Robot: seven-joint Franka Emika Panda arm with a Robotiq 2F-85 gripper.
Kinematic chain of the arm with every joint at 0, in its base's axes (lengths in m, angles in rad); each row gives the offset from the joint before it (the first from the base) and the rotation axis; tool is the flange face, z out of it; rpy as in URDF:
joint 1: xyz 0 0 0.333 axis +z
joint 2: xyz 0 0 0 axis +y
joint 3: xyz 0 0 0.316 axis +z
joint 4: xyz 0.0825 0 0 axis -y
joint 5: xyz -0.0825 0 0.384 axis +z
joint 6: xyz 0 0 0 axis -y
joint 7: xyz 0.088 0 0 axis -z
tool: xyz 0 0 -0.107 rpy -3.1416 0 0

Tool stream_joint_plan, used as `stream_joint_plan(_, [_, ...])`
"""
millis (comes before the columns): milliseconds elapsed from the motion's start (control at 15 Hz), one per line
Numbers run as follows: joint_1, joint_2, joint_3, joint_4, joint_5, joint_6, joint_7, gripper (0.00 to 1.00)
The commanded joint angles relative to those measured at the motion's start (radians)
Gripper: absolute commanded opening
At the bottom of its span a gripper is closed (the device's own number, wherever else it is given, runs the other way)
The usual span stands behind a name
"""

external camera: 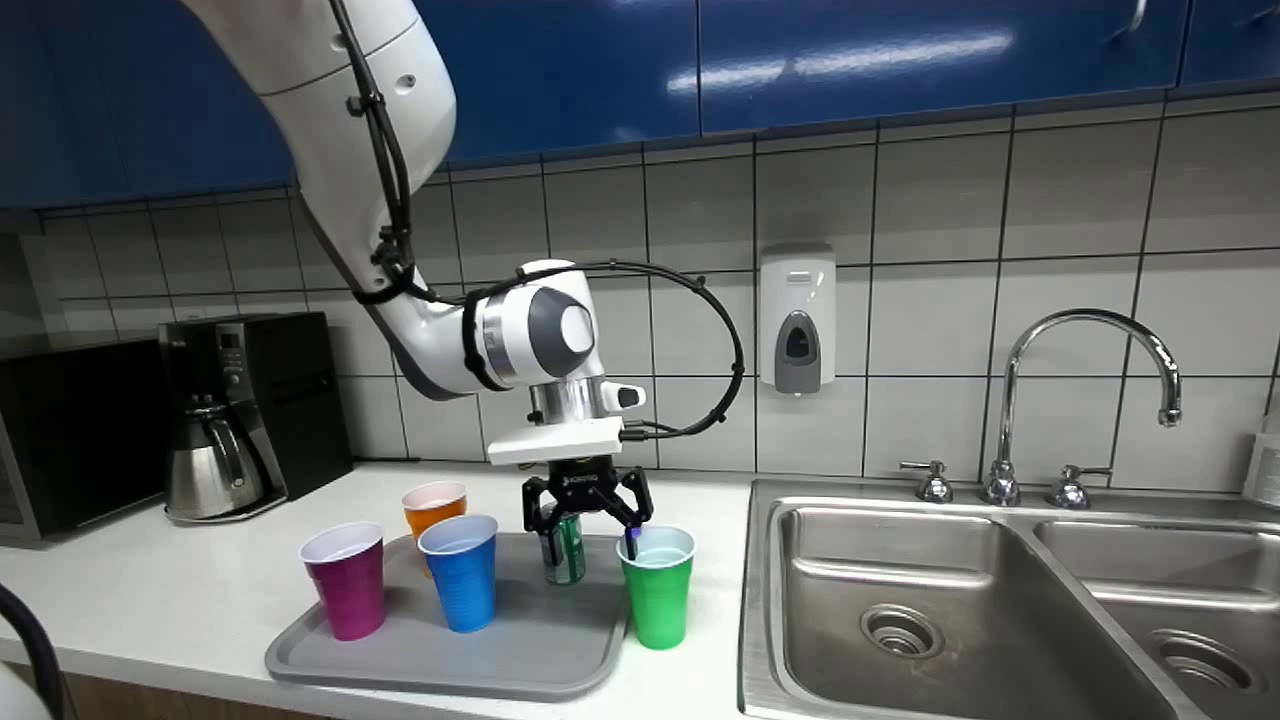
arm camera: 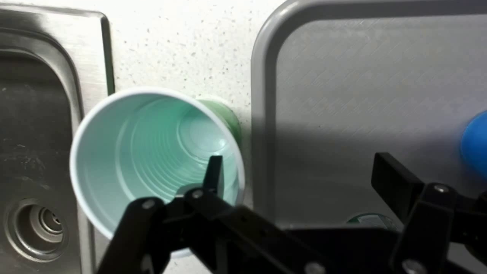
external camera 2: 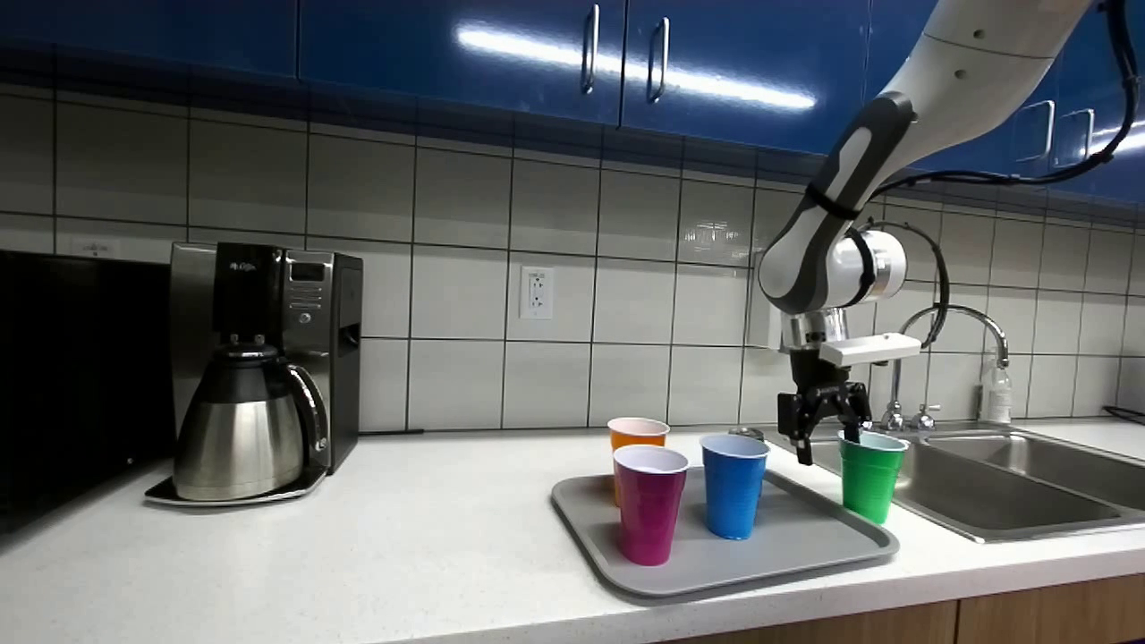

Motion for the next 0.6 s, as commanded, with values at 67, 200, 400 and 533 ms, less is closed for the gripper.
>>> stream_joint_plan(67, [-0.009, 0.004, -0.004, 0.021, -0.029, -0.039, 0.032, 1.00])
stream_joint_plan(200, [-0.013, 0.002, -0.010, 0.022, -0.029, -0.040, 0.031, 1.00])
stream_joint_plan(400, [-0.017, 0.001, -0.018, 0.025, -0.029, -0.041, 0.030, 1.00])
stream_joint_plan(533, [-0.018, 0.002, -0.020, 0.027, -0.029, -0.041, 0.030, 1.00])
